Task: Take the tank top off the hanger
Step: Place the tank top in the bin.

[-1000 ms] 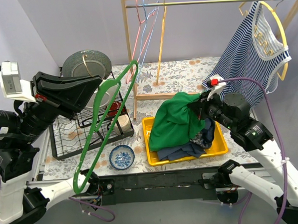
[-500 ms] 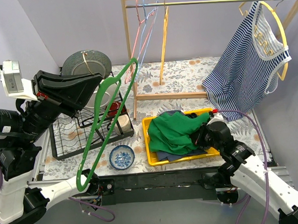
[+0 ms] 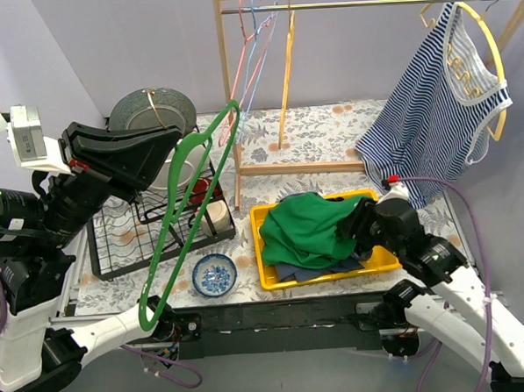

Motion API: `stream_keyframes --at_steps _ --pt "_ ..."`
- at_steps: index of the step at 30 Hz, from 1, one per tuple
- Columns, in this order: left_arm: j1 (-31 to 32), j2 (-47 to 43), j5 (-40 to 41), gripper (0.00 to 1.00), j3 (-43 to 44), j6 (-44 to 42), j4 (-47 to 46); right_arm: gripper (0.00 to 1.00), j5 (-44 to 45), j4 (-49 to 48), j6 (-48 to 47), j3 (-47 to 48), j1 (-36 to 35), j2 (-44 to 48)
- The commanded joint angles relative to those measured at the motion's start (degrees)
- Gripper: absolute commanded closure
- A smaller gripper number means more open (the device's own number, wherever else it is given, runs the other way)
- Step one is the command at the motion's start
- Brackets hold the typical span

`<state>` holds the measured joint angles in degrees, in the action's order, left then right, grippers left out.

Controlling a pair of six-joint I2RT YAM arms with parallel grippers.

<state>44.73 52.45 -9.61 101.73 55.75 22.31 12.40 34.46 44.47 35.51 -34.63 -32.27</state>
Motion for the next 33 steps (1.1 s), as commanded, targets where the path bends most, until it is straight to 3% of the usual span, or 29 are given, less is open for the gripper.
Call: stream_keyframes --at_steps 1,6,11,17,23,28,33 --pt "-0.3 0.0 1.7 1.00 0.4 -1.3 -0.4 0.44 5.9 10.3 -2.1 9.9 0.0 0.9" --pt "-0.2 3.0 0.5 1.00 3.2 -0.8 0.0 0.36 7.7 12.7 -6.5 19.3 -0.1 -1.6" --pt "-0.2 4.7 0.2 1.00 4.2 -0.8 -1.6 0.36 2.2 -3.8 -12.5 17.1 -0.1 -4.5" --pt "-0.2 9.3 -3.2 1.00 7.1 0.7 -3.8 0.38 -13.7 -22.7 -12.7 4.7 0.0 -11.1" --pt "-0.3 15.0 -7.2 1.00 10.0 2.3 -6.6 0.44 -12.7 -28.7 -9.1 -10.9 0.0 -12.5" --pt "-0.2 20.1 -8.2 1.00 11.5 3.8 -10.5 0.44 -6.0 -20.1 -14.0 -4.2 0.0 -8.2" --pt "-0.2 25.2 -10.1 1.00 13.8 4.5 -14.1 0.36 -3.0 -10.8 -19.8 13.9 -0.1 -5.7"
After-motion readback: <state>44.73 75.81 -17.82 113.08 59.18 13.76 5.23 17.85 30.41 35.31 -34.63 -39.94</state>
